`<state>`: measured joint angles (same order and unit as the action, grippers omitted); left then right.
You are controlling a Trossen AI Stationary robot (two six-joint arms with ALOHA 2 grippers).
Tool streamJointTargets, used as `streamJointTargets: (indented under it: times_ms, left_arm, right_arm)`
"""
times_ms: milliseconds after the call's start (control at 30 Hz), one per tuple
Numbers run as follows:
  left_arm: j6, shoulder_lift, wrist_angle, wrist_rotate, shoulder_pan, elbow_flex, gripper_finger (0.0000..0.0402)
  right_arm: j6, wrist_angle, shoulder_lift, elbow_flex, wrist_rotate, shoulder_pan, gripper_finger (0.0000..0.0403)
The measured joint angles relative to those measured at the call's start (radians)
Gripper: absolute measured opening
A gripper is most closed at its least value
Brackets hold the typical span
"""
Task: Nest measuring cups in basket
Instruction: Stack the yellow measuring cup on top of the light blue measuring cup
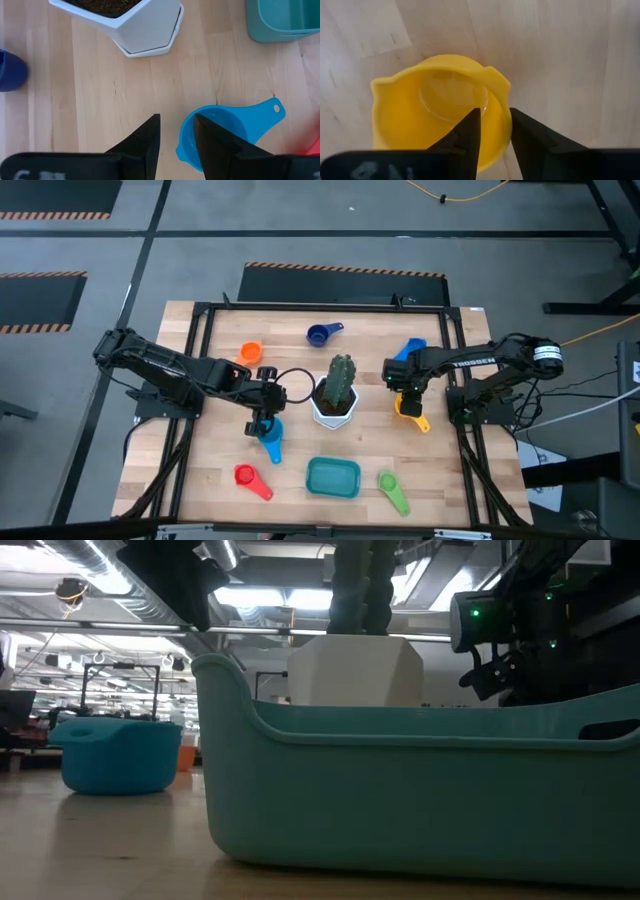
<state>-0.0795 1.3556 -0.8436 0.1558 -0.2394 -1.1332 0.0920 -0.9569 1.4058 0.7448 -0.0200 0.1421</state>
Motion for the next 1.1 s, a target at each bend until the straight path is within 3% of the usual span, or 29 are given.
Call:
streamJointTargets:
  times_ms: [233,633,1100]
  left_arm:
    - [-0.001,0.0,0.0,0.0,0.0,0.0,0.0112]
    - [-0.044,0.0,0.001,0.0,-0.033,0.0,0.0111]
    - [-0.086,0.0,0.107,-0.019,-0.13,0.0,0.0111]
  right_arm:
    - [0.022,-0.001,0.001,0.0,-0.003,0.0,0.0014]
    - [0.105,-0.116,-0.001,0.134,-0.006,-0.105,0.0011]
    - [0.344,-0.425,-0.001,0.589,-0.011,-0.328,0.001]
